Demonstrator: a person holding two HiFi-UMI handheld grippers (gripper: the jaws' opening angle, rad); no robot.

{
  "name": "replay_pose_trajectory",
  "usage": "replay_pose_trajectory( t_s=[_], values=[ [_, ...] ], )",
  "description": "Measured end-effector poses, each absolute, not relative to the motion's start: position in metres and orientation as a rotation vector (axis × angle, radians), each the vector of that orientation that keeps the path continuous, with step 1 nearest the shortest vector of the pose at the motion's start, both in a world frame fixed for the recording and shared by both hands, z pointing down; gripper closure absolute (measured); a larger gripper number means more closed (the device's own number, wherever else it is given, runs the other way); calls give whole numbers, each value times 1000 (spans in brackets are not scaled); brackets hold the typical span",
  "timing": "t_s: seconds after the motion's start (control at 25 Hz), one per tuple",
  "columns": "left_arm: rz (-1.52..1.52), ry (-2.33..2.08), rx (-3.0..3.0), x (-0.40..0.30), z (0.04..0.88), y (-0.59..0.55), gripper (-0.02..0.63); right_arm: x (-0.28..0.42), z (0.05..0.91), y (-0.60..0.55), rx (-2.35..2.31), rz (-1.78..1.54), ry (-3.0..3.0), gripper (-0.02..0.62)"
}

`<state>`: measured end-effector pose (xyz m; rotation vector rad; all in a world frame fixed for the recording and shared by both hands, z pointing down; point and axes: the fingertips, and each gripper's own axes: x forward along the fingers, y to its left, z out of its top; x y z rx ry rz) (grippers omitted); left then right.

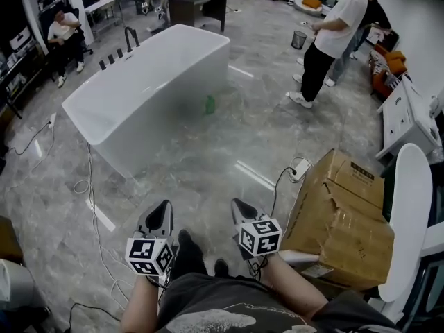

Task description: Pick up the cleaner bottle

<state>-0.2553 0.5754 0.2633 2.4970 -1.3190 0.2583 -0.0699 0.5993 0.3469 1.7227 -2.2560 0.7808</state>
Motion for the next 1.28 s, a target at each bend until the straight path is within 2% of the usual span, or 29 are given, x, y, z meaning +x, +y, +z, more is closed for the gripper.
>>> replay_pose_trajectory(
  t_s=[0.36,0.96,1.28],
  values=[
    [274,-1271,2486,-252,290,506,592,-56,366,554,1730,773,-2169,571],
    [273,-1115,2482,-259,307,317,594,-50,369,378,1886,836,-2003,571],
    [275,-1041,2429,-267,327,246,592,-56,363,323,1956,836,-1933,571]
  ],
)
